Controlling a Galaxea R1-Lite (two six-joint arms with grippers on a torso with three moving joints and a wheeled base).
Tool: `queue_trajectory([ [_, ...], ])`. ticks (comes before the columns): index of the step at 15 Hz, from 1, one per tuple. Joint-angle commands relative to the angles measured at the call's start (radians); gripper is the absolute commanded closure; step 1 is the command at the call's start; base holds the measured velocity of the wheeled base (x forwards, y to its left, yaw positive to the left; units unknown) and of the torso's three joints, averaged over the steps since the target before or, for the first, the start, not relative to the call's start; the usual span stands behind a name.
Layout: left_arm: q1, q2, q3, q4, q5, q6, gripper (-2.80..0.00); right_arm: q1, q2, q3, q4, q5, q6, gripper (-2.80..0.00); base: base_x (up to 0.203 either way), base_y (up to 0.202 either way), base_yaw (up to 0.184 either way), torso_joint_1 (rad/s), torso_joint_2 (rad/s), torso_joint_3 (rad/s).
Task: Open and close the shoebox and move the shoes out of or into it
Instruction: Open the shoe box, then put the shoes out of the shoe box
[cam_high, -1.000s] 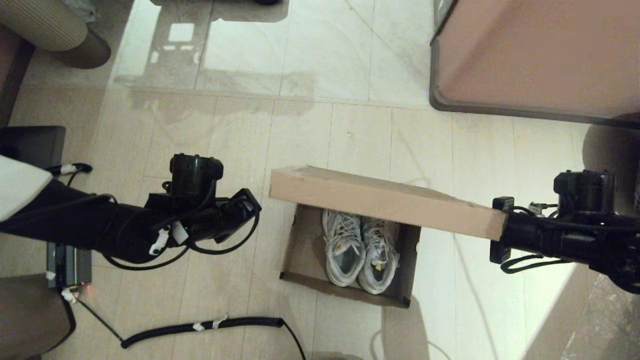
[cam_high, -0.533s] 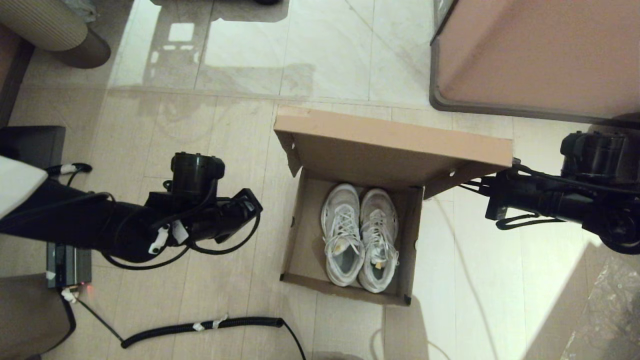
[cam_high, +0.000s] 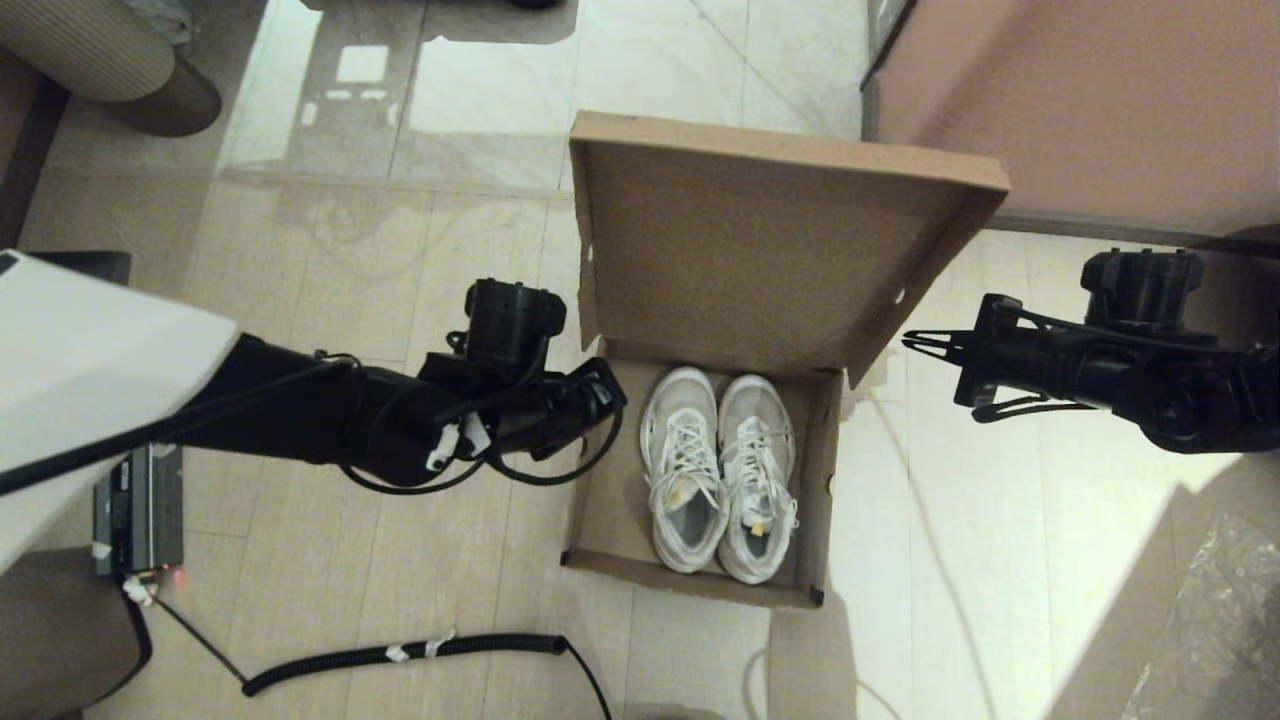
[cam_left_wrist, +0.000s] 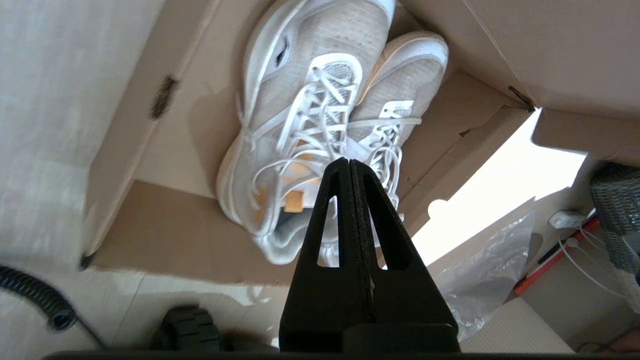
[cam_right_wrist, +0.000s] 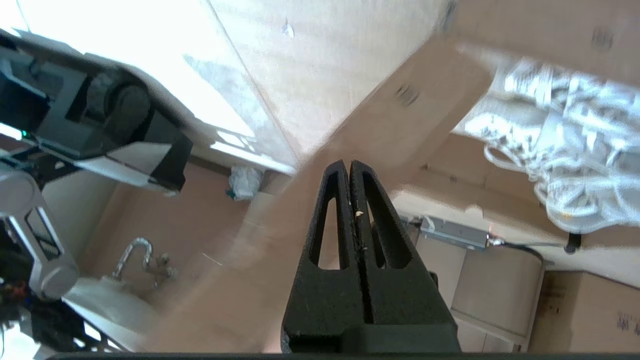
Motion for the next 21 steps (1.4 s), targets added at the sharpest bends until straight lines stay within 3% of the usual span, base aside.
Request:
queue_trajectory([
  [1,-0.003,0.043,-0.034,0.001,0.002,-0.004,0.0,-0.019,0.047,-0.031,0.002,0.001,0.007,0.0,0.0,0.0,0.0,0.0,0.0,0.0],
  [4,-0.003,0.03,-0.029,0.009,0.022,-0.003,0.0,-0.051,0.02,-0.015,0.014,-0.002,-0.012,0.0,0.0,0.0,0.0,0.0,0.0,0.0],
  [5,0.003,0.016,-0.011,0.019,0.059,0.004,0.0,-0.049,-0.023,0.003,0.047,-0.001,-0.072,0.0,0.0,0.0,0.0,0.0,0.0,0.0],
  [6,0.013,0.004,0.028,0.03,0.098,0.028,0.0,-0.035,-0.062,0.036,0.098,-0.003,-0.211,0.0,0.0,0.0,0.0,0.0,0.0,0.0],
  [7,0.03,-0.005,0.082,0.029,0.132,0.074,0.0,-0.008,-0.095,0.077,0.152,-0.023,-0.399,0.0,0.0,0.0,0.0,0.0,0.0,0.0],
  [8,0.057,-0.018,0.147,0.015,0.16,0.145,0.0,0.037,-0.121,0.124,0.206,-0.085,-0.612,0.0,0.0,0.0,0.0,0.0,0.0,0.0],
  [9,0.089,-0.032,0.216,-0.024,0.175,0.221,0.0,0.114,-0.139,0.18,0.247,-0.212,-0.804,0.0,0.0,0.0,0.0,0.0,0.0,0.0],
  [11,0.15,-0.053,0.355,-0.135,0.186,0.397,0.0,0.284,-0.152,0.252,0.29,-0.455,-1.011,0.0,0.0,0.0,0.0,0.0,0.0,0.0],
  [13,0.193,-0.065,0.477,-0.314,0.189,0.55,0.0,0.436,-0.11,0.28,0.31,-0.546,-1.078,0.0,0.0,0.0,0.0,0.0,0.0,0.0],
  [14,0.214,-0.084,0.514,-0.369,0.189,0.582,0.0,0.493,-0.05,0.279,0.312,-0.594,-1.092,-2.8,0.0,0.0,0.0,0.0,0.0,0.0],
  [18,0.288,-0.224,0.613,-0.384,0.171,0.592,0.0,0.663,0.135,0.158,0.316,-0.771,-1.112,-2.8,0.0,0.0,0.0,0.0,0.0,0.0],
  [21,0.364,-0.348,0.684,-0.383,0.149,0.593,0.0,0.722,0.229,0.086,0.314,-0.822,-1.119,-2.8,0.0,0.0,0.0,0.0,0.0,0.0],
])
